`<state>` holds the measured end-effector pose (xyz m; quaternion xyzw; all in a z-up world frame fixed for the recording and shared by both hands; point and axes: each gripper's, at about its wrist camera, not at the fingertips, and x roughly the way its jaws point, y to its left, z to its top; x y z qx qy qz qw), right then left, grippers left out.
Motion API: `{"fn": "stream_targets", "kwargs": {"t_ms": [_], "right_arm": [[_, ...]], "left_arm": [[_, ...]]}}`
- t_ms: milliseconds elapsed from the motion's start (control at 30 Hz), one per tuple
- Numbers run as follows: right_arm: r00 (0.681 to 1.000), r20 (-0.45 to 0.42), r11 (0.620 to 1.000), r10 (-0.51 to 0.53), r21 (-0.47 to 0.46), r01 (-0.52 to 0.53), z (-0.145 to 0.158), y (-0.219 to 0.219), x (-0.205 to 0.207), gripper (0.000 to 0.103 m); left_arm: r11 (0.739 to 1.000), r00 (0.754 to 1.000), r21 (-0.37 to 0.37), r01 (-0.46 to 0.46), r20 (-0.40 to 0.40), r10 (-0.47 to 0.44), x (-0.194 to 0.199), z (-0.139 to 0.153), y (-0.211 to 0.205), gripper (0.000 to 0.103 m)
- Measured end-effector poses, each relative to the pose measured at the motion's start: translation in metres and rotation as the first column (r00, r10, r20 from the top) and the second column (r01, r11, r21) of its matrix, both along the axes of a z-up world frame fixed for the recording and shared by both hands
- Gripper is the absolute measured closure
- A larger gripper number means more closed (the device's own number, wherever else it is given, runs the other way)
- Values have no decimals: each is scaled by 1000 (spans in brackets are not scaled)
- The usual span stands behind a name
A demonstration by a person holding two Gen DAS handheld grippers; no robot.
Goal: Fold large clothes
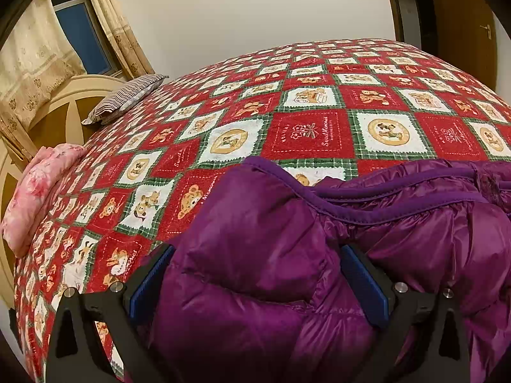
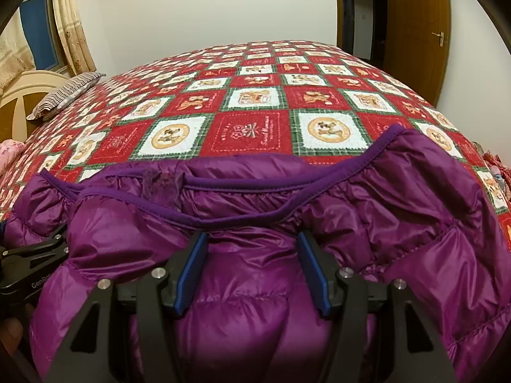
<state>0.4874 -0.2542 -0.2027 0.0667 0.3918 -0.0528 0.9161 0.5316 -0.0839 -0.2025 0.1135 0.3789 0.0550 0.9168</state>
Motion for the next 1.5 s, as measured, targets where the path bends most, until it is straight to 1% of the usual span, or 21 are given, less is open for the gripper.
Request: {"fn": "stream_targets", "kwargs": {"t_ms": [467,567,633,667,700,767,833,900,967,1033,1100,1167,1200,1367,1500], "right_arm": [[1000,-2,1000,1,-3,-1,0,1,0,41],[1000,-4,1000,0,-10,0,0,0,0,41],[1000,-12,1000,2,-20,-2,0,0,1,40],[1000,-20,1000,4,-25,-4,1,0,2,40],[1000,-26,1000,7,-29,-8,3,0,2,40],[1000,-25,999,-6,-32,6,13,0,-6,41],[999,33,999,-34,-8,34,30,5,-20,41],[996,78,999,-34,3,34,45,16,-30,40],[995,99,1000,-2,0,2,51,31,-33,40],[997,67,999,28,-46,-25,42,44,-26,40],[1000,19,998,19,-60,-18,25,44,-19,40],[1000,-15,999,4,-54,-5,10,39,-14,39],[1000,-7,999,2,-40,-2,8,34,-14,38],[1000,-14,999,-5,-52,4,5,36,-10,36],[1000,-11,998,-9,-58,8,3,37,-9,36]], "left_arm": [[1000,1000,3,0,-1,0,1,0,-3,1],[1000,1000,10,0,-11,0,2,0,-1,1],[1000,1000,21,-2,-22,2,1,6,2,1],[1000,1000,21,-17,-22,18,-3,13,7,1],[1000,1000,-7,-23,-16,23,-10,22,14,1],[997,1000,-82,-2,9,3,-28,39,23,1],[996,999,-86,1,43,3,-44,50,30,1],[996,997,-89,2,72,5,-56,54,38,1],[997,998,-83,8,64,-3,-58,48,37,1],[999,1000,-43,0,26,2,-54,35,32,1],[999,1000,-31,-7,1,8,-47,21,25,1],[998,999,-55,-17,-29,15,-41,7,28,1],[997,999,-74,-19,-30,17,-40,6,31,1],[997,999,-79,-19,-35,16,-38,1,24,1],[993,999,-113,-18,-53,12,-36,-1,24,1]]}}
